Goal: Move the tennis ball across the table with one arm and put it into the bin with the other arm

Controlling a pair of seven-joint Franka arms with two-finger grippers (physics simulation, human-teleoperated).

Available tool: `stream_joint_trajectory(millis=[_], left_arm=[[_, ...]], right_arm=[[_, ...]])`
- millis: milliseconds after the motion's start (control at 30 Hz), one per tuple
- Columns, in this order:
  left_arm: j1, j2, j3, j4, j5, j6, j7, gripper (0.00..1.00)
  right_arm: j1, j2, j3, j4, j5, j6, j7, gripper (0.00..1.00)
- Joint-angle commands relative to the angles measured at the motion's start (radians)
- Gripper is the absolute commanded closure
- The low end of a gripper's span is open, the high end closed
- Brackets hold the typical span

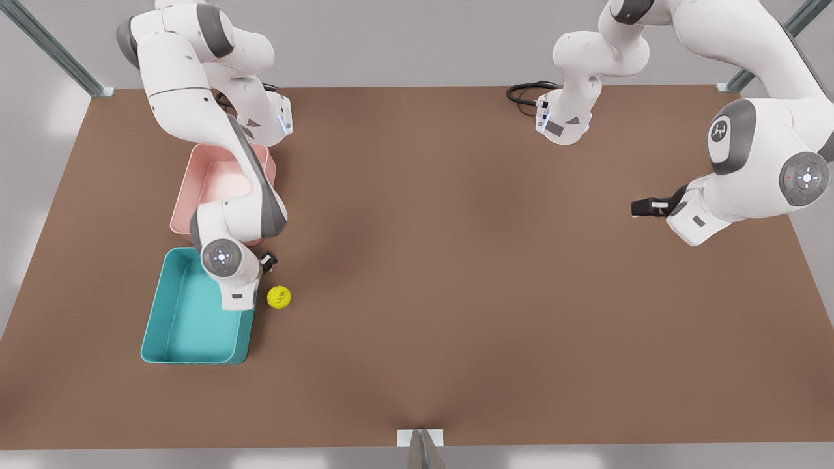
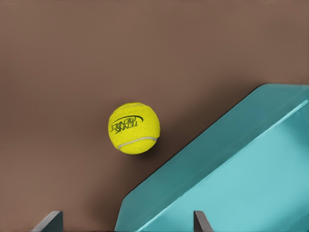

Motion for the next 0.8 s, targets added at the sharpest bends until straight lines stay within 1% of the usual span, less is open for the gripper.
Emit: stream_joint_trajectory(millis=[0,333,767], left_arm=[[0.0,0.0,0.001,-0.003,0.0,0.001,-0.159,0.0],[-0.004,0.002,-0.002,-0.022,0.0,0.01,-0.162,0.0],[-0.004,-0.005,-0.019,-0.017,0.0,0.002,-0.165,0.0]], right_arm=[[0.001,0.002,0.001,-0.012,-0.016,0.118,-0.455,0.0],[0.012,0.011,0.001,-0.086,-0.016,0.207,-0.454,0.0],[0.023,0.066,0.001,-0.103,-0.01,0.298,-0.443,0.0]])
